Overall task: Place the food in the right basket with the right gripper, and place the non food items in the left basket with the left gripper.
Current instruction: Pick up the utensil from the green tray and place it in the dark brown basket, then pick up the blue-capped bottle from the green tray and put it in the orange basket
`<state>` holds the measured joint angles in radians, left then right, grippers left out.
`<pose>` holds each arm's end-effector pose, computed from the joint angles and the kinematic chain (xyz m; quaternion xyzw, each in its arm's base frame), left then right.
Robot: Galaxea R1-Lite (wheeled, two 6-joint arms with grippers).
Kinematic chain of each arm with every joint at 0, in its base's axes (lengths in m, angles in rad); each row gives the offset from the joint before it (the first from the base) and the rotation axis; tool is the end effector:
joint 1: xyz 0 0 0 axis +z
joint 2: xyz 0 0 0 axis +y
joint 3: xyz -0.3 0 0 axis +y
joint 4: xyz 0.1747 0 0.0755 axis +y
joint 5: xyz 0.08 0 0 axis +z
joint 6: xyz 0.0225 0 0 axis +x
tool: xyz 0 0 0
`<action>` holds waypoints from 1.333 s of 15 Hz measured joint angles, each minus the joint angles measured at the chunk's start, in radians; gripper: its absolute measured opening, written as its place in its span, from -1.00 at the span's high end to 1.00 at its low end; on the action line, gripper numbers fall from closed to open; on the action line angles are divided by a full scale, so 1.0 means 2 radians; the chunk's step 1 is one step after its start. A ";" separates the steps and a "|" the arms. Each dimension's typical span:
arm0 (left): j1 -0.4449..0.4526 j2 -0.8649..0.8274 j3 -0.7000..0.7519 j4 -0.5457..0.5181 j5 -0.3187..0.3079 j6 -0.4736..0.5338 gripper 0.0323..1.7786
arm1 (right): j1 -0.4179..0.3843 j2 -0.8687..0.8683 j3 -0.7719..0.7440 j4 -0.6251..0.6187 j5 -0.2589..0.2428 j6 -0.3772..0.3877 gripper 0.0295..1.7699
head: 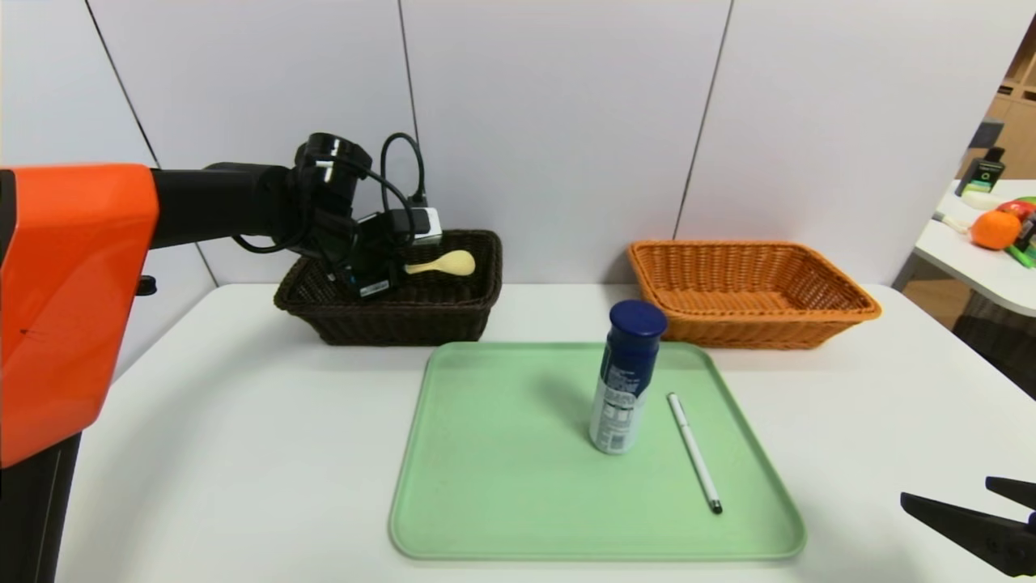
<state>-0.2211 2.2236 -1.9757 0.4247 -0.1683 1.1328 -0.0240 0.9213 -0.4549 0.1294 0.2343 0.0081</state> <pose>0.4383 -0.1024 0.2050 0.5043 0.1804 -0.3311 0.7768 0.0930 0.0030 0.1706 0.0417 0.2915 0.0992 0.9505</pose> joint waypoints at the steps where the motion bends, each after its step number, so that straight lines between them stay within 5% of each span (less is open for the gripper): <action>1: -0.001 -0.001 0.000 0.000 0.000 -0.001 0.85 | 0.000 0.000 0.002 0.000 0.000 0.000 -0.92; 3: -0.001 -0.002 -0.001 0.000 0.000 -0.002 0.85 | 0.000 -0.001 0.004 0.000 0.000 0.001 -0.92; 8: -0.001 -0.007 -0.001 0.001 0.001 -0.014 0.08 | 0.000 -0.006 0.006 0.000 0.000 0.000 -0.92; 13: -0.004 -0.030 -0.004 -0.001 0.002 -0.050 -0.39 | 0.000 -0.008 0.007 0.000 0.000 0.001 -0.92; 16: -0.006 -0.053 -0.003 -0.001 0.006 -0.134 -0.56 | 0.000 -0.011 0.007 0.000 0.001 0.001 -0.92; 20: -0.024 -0.095 0.007 0.007 0.024 -0.317 -0.70 | 0.000 -0.017 0.010 0.000 0.002 0.001 -0.92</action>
<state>-0.2694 2.0345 -1.9617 0.4381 -0.1196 0.4983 -0.0245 0.8866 -0.4349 0.1294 0.2381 0.0111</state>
